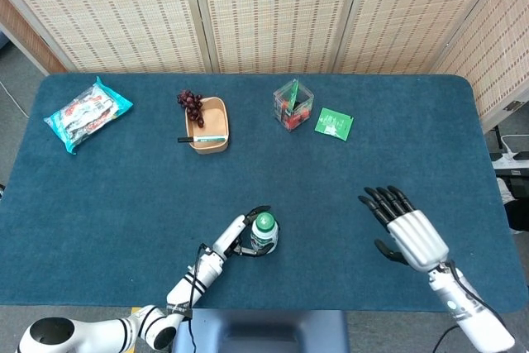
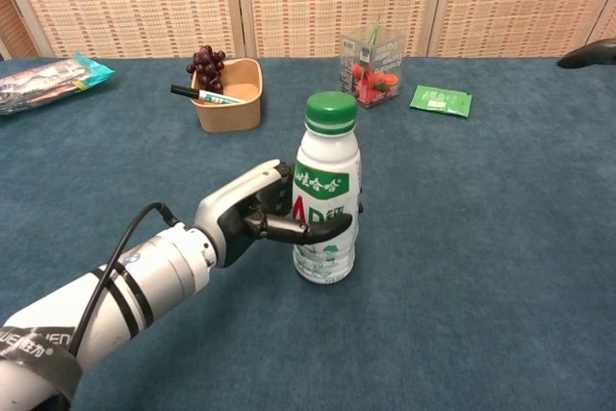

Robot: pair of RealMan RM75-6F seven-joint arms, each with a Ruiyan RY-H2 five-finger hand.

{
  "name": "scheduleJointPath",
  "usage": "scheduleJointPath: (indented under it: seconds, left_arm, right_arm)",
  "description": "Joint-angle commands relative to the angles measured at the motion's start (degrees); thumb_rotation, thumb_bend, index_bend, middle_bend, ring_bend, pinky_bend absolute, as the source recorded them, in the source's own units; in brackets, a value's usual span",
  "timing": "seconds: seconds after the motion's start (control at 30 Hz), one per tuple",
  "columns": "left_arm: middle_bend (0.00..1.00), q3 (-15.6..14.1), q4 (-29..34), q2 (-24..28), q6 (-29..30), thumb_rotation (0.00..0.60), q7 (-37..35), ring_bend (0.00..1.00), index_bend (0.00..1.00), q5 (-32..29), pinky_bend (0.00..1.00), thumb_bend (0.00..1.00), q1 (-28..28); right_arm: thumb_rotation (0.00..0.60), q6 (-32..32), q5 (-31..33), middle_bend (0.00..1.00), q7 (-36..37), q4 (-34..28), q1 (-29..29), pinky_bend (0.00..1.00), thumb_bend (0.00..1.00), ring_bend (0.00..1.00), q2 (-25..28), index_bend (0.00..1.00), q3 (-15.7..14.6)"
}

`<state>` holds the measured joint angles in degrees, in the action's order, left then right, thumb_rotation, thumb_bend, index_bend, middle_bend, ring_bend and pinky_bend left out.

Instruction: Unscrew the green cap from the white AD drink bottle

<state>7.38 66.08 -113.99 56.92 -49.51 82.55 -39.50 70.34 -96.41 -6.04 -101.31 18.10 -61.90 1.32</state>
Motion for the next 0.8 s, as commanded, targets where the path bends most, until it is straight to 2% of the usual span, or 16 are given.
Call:
scheduleJointPath:
  seconds: [0.03, 0.13, 0.47, 0.8]
  left_arm:
    - [0.60, 0.3, 0.5, -0.1, 0.6, 0.600, 0.8, 0.13, 0.59, -0.8, 0.00, 0.72, 0.8]
    - [0.64, 0.4, 0.9, 0.0, 0.8, 0.600, 2.2, 0.15, 0.62, -1.2, 0.00, 0.75, 1.3]
    - [0.67, 1.4, 1.4, -1.4, 0.5, 0.600, 7.1, 0.19, 0.65, -2.7, 0.00, 0.76, 1.5]
    - [0.69, 2.3, 1.7, -1.6, -1.2, 0.600, 8.4, 0.20, 0.65, -4.1, 0.00, 0.77, 1.5]
  right_arm:
    - [0.600, -6.9, 1.2, 0.00, -0.2, -3.2, 5.7, 0.00, 0.27, 0.00, 0.1, 0.13, 2.3]
    - [0.600, -10.5, 2.8, 0.00, -1.7, -4.3, 8.8, 0.00, 0.27, 0.00, -0.7, 0.19, 3.9]
    - [0.600, -18.5, 11.9, 0.00, -8.1, -7.7, 16.3, 0.00, 0.28, 0.00, -3.4, 0.21, 8.5]
    - [0.600, -21.0, 15.3, 0.00, -10.0, -9.8, 19.6, 0.00, 0.28, 0.00, -5.6, 0.21, 8.1]
